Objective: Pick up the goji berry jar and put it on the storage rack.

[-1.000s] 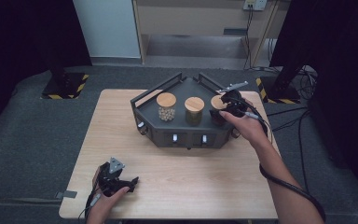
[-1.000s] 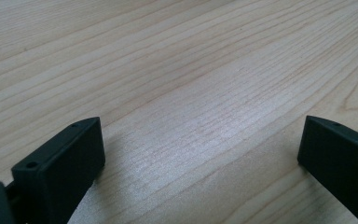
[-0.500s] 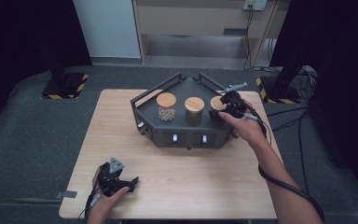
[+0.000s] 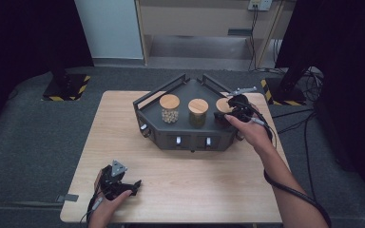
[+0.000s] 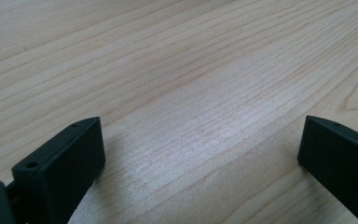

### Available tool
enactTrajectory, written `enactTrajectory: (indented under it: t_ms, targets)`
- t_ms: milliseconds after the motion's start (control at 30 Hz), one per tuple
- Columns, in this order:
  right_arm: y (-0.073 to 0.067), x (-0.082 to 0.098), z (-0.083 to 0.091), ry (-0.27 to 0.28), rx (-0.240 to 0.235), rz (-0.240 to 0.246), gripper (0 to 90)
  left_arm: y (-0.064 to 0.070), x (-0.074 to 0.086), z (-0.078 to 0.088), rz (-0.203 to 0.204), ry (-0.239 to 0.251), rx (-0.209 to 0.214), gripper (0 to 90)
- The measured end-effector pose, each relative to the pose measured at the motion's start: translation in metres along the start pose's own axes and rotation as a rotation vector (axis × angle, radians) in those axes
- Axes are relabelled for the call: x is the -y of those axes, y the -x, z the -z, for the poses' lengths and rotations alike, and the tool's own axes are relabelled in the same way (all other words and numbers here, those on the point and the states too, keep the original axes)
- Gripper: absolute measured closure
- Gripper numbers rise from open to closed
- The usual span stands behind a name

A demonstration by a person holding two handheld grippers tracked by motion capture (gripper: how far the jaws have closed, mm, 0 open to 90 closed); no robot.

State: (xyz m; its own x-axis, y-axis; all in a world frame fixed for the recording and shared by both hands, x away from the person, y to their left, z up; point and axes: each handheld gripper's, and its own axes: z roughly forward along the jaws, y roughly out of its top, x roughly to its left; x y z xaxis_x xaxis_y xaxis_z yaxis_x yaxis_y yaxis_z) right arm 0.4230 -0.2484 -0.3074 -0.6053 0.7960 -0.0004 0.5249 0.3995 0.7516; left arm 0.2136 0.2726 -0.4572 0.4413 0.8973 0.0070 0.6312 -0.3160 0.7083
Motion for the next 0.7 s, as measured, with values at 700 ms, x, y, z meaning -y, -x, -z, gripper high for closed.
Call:
enactTrajectory:
  t_ms: [700]
  targets:
    - [-0.0032,-0.0017,0.0062,-0.006,0.003,0.029,14.3,0.0001,0.0,0.0001,0.0,0.0,0.0,0.0]
